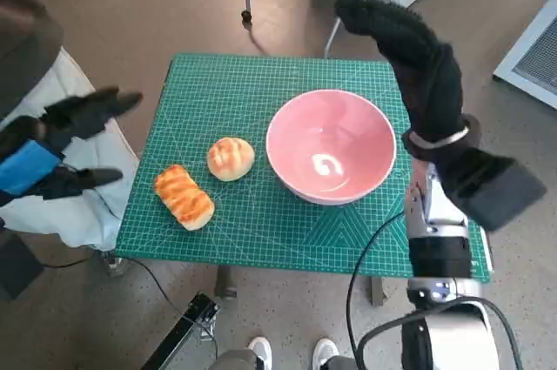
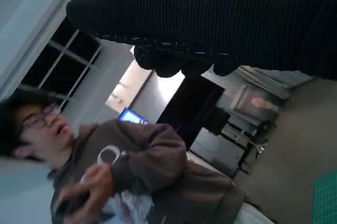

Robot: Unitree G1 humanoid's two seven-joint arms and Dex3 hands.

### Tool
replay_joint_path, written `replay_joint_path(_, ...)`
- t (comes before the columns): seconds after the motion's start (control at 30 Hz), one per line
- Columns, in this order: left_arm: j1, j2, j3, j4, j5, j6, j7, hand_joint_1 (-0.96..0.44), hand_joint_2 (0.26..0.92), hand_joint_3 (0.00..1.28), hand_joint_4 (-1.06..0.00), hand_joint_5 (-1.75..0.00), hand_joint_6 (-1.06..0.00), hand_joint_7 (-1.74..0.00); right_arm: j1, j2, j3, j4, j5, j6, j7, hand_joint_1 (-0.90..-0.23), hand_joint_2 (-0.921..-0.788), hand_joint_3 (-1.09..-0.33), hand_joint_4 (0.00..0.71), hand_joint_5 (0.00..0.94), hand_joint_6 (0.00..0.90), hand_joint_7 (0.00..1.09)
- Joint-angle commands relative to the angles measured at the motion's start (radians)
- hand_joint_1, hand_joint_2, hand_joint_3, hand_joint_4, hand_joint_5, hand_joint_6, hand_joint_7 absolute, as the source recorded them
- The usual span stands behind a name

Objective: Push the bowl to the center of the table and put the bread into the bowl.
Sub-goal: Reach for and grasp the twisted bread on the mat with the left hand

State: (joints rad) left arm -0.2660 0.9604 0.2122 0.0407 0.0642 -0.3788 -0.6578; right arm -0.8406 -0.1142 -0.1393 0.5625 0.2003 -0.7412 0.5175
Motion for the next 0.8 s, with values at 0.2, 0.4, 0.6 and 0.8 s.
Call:
replay_joint_path(0.2, -0.036, 0.01, -0.128, 0.064, 0.113, -0.05, -0.027, -0.28, 0.878, 0.0, -0.24, 0.0, -0.36, -0.03, 0.043, -0.007, 0.022, -0.049, 0.011, 0.05, -0.019, -0.647, -0.921, -0.793, 0.245, 0.037, -0.001, 0.81)
replay_joint_path(0.4, -0.084, -0.009, -0.222, 0.127, 0.176, -0.066, -0.04, -0.25, 0.856, 0.0, -0.23, 0.0, -0.37, -0.03, 0.047, -0.005, 0.024, -0.049, 0.02, 0.057, -0.02, -0.647, -0.921, -0.794, 0.244, 0.039, -0.001, 0.81)
replay_joint_path(0.6, -0.153, -0.044, -0.315, 0.224, 0.234, -0.096, -0.047, -0.23, 0.841, 0.0, -0.22, 0.0, -0.36, -0.02, 0.045, -0.008, 0.023, -0.041, 0.027, 0.06, -0.02, -0.647, -0.921, -0.795, 0.243, 0.04, -0.001, 0.81)
replay_joint_path(0.8, -0.212, -0.082, -0.393, 0.31, 0.294, -0.126, -0.045, -0.21, 0.833, 0.0, -0.22, 0.0, -0.35, -0.01, 0.046, -0.013, 0.021, -0.034, 0.037, 0.062, -0.016, -0.645, -0.921, -0.793, 0.242, 0.041, -0.001, 0.8)
